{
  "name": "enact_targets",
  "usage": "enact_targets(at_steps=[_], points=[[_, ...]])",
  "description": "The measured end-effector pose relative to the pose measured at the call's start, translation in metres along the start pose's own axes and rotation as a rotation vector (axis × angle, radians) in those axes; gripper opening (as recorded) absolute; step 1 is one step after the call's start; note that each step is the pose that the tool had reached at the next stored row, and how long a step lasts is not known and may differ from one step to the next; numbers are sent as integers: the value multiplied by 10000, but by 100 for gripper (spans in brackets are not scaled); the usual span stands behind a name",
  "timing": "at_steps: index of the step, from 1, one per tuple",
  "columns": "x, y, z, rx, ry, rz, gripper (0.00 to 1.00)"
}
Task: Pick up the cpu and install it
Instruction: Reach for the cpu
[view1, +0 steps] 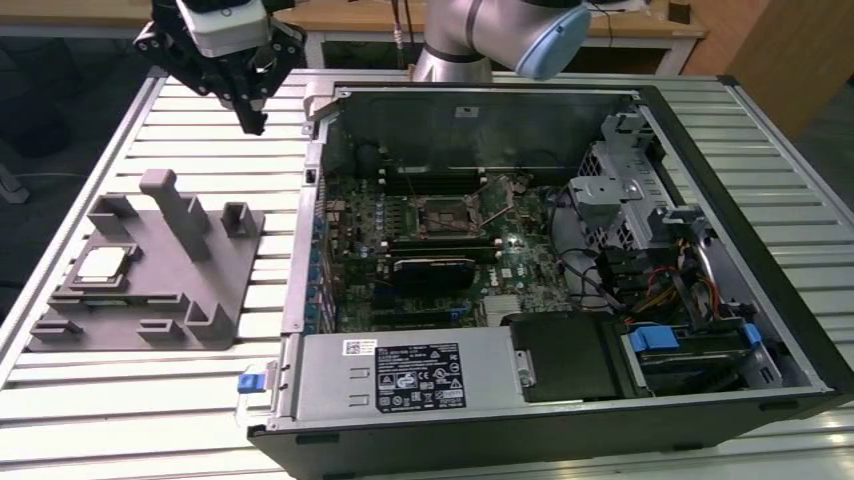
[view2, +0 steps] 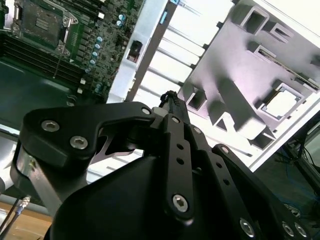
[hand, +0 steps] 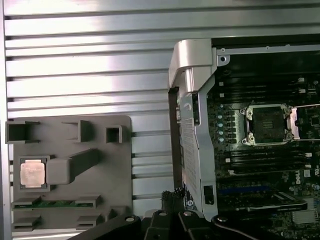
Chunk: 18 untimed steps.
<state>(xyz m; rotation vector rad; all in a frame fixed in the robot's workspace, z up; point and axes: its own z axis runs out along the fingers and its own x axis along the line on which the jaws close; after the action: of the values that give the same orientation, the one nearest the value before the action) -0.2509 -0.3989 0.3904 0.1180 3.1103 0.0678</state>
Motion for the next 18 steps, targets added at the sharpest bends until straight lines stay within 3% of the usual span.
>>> enact_targets(at_steps=[18], points=[[375,-32,87,1,0,4,11]])
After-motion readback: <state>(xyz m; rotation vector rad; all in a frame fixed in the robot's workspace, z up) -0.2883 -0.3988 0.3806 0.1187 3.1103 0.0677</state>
